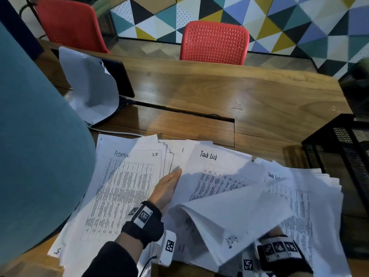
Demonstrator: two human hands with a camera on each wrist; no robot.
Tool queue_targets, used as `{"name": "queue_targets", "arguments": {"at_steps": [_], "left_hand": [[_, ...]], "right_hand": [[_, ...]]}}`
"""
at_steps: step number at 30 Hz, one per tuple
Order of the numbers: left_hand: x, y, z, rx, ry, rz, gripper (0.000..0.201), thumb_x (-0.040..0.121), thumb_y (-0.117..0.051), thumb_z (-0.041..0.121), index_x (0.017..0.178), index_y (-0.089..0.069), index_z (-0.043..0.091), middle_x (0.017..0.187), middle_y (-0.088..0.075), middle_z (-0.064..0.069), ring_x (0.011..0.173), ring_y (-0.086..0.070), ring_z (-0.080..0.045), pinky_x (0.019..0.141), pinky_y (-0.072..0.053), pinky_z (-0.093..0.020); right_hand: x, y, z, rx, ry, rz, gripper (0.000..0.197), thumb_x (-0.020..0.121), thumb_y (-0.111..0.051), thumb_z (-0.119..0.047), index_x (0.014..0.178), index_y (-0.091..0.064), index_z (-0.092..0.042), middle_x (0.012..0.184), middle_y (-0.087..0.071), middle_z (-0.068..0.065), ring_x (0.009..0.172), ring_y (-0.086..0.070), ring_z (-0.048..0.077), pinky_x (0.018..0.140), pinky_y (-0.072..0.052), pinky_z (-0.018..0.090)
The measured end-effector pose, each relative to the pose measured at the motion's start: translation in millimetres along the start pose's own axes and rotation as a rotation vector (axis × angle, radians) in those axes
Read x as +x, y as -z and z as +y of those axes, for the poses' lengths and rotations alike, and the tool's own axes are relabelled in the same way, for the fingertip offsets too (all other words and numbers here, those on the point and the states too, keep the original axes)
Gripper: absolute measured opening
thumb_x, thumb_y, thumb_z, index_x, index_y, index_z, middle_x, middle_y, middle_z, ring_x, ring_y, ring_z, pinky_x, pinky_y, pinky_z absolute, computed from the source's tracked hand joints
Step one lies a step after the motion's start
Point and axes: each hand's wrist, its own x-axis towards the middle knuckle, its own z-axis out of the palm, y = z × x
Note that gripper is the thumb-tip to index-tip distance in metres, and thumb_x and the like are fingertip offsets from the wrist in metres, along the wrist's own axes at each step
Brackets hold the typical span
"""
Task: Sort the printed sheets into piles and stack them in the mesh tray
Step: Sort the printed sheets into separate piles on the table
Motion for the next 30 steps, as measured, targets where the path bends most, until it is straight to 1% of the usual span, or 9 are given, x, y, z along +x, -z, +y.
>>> {"name": "queue_targets", "arguments": {"at_steps": [2,4,7,9,12,15,19,24,30], "left_hand": [[-2.6,-7.0,-1.6,0.093,-0.008,-0.053,0.068,0.082,-0.065,0.059,0.129,-0.063,0.009,0.122,-0.07,-0.011,0.111,-0.067,-0.028,0.102,-0.05,-0.044],[-1.2,-10.2,-4.1,0.166,0.014,-0.082,0.067,0.089,-0.056,0.059,0.125,-0.063,0.003,0.095,-0.075,-0.009,0.088,-0.07,-0.027,0.089,-0.055,-0.037],[-0.9,-11.6,-1.0,0.109,0.084,-0.081,0.071,0.093,-0.041,0.068,0.12,-0.069,0.009,0.116,-0.072,-0.014,0.111,-0.067,-0.035,0.101,-0.048,-0.049],[1.2,-12.3,2.9,0.245,0.027,0.072,0.066,0.096,-0.042,0.064,0.111,-0.068,0.005,0.108,-0.071,-0.012,0.109,-0.065,-0.035,0.095,-0.05,-0.046],[2.3,-12.0,0.2,0.533,-0.148,0.315,0.028,0.098,-0.055,0.036,0.095,-0.062,0.009,0.094,-0.064,0.0,0.094,-0.062,-0.022,0.075,-0.047,-0.028],[2.6,-18.0,-5.4,0.81,-0.168,0.362,0.017,0.096,-0.057,0.03,0.104,-0.057,0.015,0.114,-0.06,0.0,0.101,-0.055,-0.015,0.088,-0.046,-0.028],[6.4,-32.0,-16.8,1.046,-0.151,0.408,0.051,0.095,-0.059,0.03,0.136,-0.043,0.004,0.14,-0.046,-0.007,0.111,-0.051,-0.016,0.085,-0.046,-0.019],[12.9,-35.6,-27.4,1.234,-0.047,0.5,0.079,0.091,-0.065,0.036,0.147,-0.026,-0.003,0.146,-0.039,-0.016,0.13,-0.043,-0.027,0.102,-0.049,-0.038],[15.8,-29.2,-23.1,1.133,-0.022,0.535,0.068,0.086,-0.072,0.03,0.134,-0.038,-0.003,0.131,-0.046,-0.017,0.119,-0.048,-0.029,0.094,-0.047,-0.035]], "right_hand": [[8.5,7.4,3.9,0.182,0.155,-0.159,0.021,0.098,-0.037,0.006,0.104,-0.056,0.0,0.103,-0.059,0.014,0.094,-0.06,0.023,0.065,-0.05,0.016],[3.3,17.2,1.5,0.229,0.257,-0.31,0.024,0.092,-0.047,0.012,0.084,-0.061,-0.006,0.089,-0.065,0.006,0.105,-0.061,0.04,0.067,-0.046,0.023],[-14.6,25.2,-8.5,0.437,0.308,-0.393,0.013,0.084,-0.06,0.004,0.093,-0.068,-0.003,0.086,-0.076,0.01,0.084,-0.072,0.028,0.059,-0.055,0.025],[-24.7,34.3,-12.1,0.56,0.315,-0.414,0.014,0.085,-0.061,-0.001,0.097,-0.066,-0.006,0.086,-0.077,0.008,0.076,-0.073,0.02,0.055,-0.056,0.025],[-12.9,67.7,-2.7,0.659,0.39,-0.228,0.013,0.09,-0.056,-0.001,0.095,-0.063,-0.01,0.081,-0.076,-0.002,0.075,-0.07,0.02,0.056,-0.056,0.024],[14.2,113.0,16.1,0.547,0.448,0.098,0.017,0.091,-0.062,-0.009,0.108,-0.065,-0.012,0.092,-0.072,-0.011,0.096,-0.062,0.024,0.065,-0.053,0.018],[54.2,155.2,48.4,0.195,0.337,0.304,0.035,0.088,-0.066,-0.009,0.12,-0.06,0.003,0.109,-0.064,0.012,0.094,-0.055,0.022,0.071,-0.046,0.023],[73.5,155.4,59.5,-0.187,0.205,0.359,0.048,0.078,-0.065,-0.018,0.121,-0.054,-0.001,0.113,-0.062,0.028,0.094,-0.059,0.039,0.088,-0.048,0.047],[26.1,74.4,12.0,-0.331,0.678,0.483,0.048,0.079,-0.071,-0.019,0.122,-0.053,-0.004,0.128,-0.047,0.019,0.112,-0.051,0.035,0.096,-0.044,0.048]]}}
